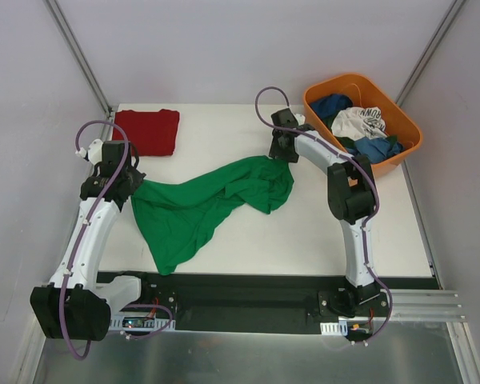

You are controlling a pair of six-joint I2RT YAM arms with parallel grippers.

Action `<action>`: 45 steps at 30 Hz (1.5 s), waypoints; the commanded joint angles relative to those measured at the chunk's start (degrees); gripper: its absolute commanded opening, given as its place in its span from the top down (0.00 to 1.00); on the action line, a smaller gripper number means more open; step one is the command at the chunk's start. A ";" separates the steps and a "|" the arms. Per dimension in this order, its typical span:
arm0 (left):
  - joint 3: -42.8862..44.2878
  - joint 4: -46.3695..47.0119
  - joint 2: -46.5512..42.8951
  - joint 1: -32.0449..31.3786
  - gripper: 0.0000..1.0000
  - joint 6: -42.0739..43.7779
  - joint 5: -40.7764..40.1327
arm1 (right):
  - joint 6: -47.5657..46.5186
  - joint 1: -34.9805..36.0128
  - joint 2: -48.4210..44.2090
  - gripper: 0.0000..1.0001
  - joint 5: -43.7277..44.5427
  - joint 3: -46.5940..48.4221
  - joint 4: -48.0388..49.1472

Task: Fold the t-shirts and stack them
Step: Flatten out the tshirt

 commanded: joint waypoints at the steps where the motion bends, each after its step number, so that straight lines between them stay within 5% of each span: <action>1: 2.45 0.03 -0.63 0.20 1.00 -0.05 -0.13 | 0.76 0.17 1.08 0.47 1.68 0.91 -0.93; 9: 2.54 0.03 -1.16 0.20 1.00 0.04 -0.39 | 1.38 0.17 0.73 0.51 2.56 -0.84 -1.99; 14: 2.89 0.03 -0.89 0.20 1.00 0.04 0.40 | 0.15 0.25 -0.76 0.83 3.34 -1.64 0.11; 19: 5.69 0.03 -1.68 0.20 1.00 0.74 -0.04 | -5.90 0.34 -5.50 0.97 7.38 1.61 1.18; 31: 17.65 1.17 -13.19 0.20 1.00 2.33 -3.55 | -16.28 -0.28 -38.34 0.99 14.16 -3.56 7.15; 45: 26.26 4.25 -29.01 0.20 1.00 6.63 0.57 | -19.98 -0.36 -72.04 0.99 0.71 -8.93 6.19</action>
